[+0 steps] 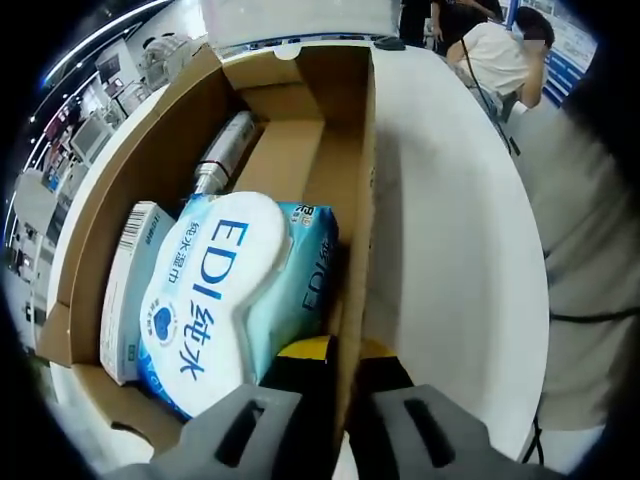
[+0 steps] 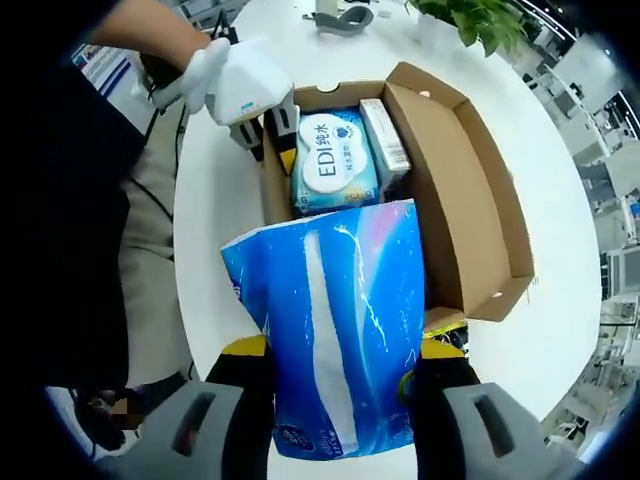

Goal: Operate the shoe box by opening the lid, removing the specified soft item, and placing it in the target area until the item is outside and the box remains undamaged.

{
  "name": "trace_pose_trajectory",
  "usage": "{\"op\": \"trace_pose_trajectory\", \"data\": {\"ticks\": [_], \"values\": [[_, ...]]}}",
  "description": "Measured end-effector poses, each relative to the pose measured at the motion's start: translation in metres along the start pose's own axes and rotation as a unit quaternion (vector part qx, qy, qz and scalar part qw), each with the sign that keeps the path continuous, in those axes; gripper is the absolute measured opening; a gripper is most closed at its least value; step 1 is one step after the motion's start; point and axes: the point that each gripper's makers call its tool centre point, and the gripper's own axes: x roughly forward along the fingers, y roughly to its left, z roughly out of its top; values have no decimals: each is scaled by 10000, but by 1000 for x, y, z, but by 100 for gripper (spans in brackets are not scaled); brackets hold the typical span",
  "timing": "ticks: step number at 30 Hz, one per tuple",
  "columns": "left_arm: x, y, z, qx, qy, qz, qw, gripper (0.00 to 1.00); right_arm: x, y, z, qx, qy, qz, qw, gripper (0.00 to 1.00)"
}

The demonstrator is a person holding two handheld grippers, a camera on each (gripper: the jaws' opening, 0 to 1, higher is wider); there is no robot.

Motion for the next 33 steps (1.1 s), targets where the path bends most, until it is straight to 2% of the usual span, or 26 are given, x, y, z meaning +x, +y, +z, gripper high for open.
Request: {"op": "trace_pose_trajectory", "data": {"ticks": [11,16,22,33], "values": [[0,0,1,-1,0,9,10000,1,-2,-6,-30,175,179,-81,9997,51],[0,0,1,-13,-1,21,10000,1,-3,-7,-40,350,128,-61,9993,51],[0,0,1,-14,2,7,10000,1,-2,-8,-53,346,238,-106,9991,51],[0,0,0,-7,-3,9,10000,1,-4,-11,-67,419,268,-161,9986,51]]}}
